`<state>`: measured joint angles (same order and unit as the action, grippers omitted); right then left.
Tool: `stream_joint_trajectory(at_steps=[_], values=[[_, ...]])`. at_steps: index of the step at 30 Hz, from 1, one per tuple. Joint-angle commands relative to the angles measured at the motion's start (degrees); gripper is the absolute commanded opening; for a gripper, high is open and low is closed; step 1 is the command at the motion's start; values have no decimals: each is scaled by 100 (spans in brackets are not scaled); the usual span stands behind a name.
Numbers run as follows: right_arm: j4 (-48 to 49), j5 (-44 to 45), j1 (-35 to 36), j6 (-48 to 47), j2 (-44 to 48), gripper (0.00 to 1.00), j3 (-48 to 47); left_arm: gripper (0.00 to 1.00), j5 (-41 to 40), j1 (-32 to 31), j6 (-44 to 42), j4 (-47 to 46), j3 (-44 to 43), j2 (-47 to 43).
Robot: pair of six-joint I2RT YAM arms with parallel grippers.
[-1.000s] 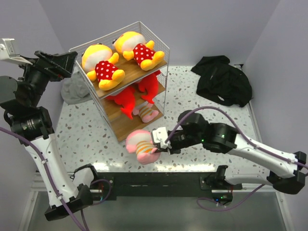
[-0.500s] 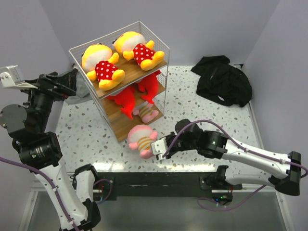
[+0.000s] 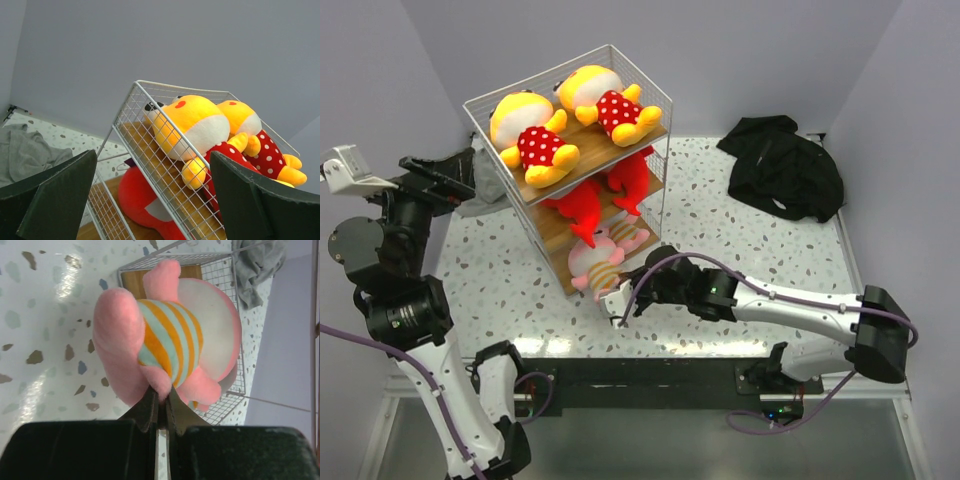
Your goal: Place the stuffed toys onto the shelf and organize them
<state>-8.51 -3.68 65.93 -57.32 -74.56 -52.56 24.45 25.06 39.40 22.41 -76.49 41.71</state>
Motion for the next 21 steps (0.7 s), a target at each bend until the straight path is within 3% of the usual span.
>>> stream_joint_trajectory(at_steps=[1, 11, 16, 21], values=[[1641, 359, -28, -341, -399, 0, 210, 100, -291, 8, 33, -35, 186, -172], [2696, -10, -283, -728, -1454, 0, 141, 100, -379, 8, -125, -79, 451, -278], [2916, 227, -283, -693, -1868, 0, -35, 100, -485, 8, -152, -71, 468, -304], [3733, 360, -283, -596, -2123, 0, 193, 100, -494, 8, -99, -106, 556, -330]])
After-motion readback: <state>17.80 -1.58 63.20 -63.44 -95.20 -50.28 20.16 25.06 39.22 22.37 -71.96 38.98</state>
